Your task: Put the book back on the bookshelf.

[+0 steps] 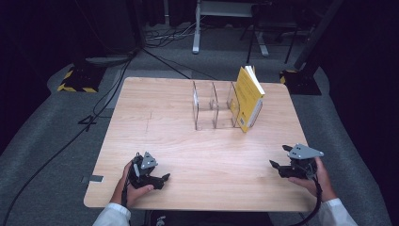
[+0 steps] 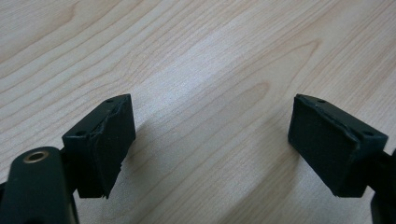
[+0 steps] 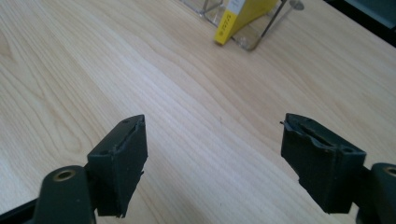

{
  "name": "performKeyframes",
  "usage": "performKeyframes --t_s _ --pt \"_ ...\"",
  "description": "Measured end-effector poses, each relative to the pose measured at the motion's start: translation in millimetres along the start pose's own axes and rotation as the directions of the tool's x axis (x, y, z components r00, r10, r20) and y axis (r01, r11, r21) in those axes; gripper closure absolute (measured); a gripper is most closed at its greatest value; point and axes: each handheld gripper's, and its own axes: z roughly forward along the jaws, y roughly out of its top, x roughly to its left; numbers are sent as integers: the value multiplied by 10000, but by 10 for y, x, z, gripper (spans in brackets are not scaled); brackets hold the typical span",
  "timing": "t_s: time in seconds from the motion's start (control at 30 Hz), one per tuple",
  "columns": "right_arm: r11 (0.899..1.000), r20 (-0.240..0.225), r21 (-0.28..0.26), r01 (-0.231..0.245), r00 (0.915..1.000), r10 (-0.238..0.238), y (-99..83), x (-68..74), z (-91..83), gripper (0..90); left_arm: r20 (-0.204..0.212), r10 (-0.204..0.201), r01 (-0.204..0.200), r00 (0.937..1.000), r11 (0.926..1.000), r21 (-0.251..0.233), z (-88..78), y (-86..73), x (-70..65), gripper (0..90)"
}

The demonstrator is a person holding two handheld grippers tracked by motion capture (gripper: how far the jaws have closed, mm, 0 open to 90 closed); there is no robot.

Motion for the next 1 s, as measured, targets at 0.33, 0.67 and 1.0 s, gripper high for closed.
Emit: performKeyframes --t_s 0.33,0.67,1.0 --pt "9979 62 393 -520 9986 518 -338 -6 -16 233 -2 5 -5 10000 10000 -5 0 0 0 156" --pt "9856 -50 610 -1574 9874 1580 -706 -36 -96 231 11 4 -4 10000 10000 20 -1 1 0 156" --pt "9579 -424 568 -2816 9579 2841 -861 -141 -154 211 16 7 -7 10000 10000 21 -1 0 1 155"
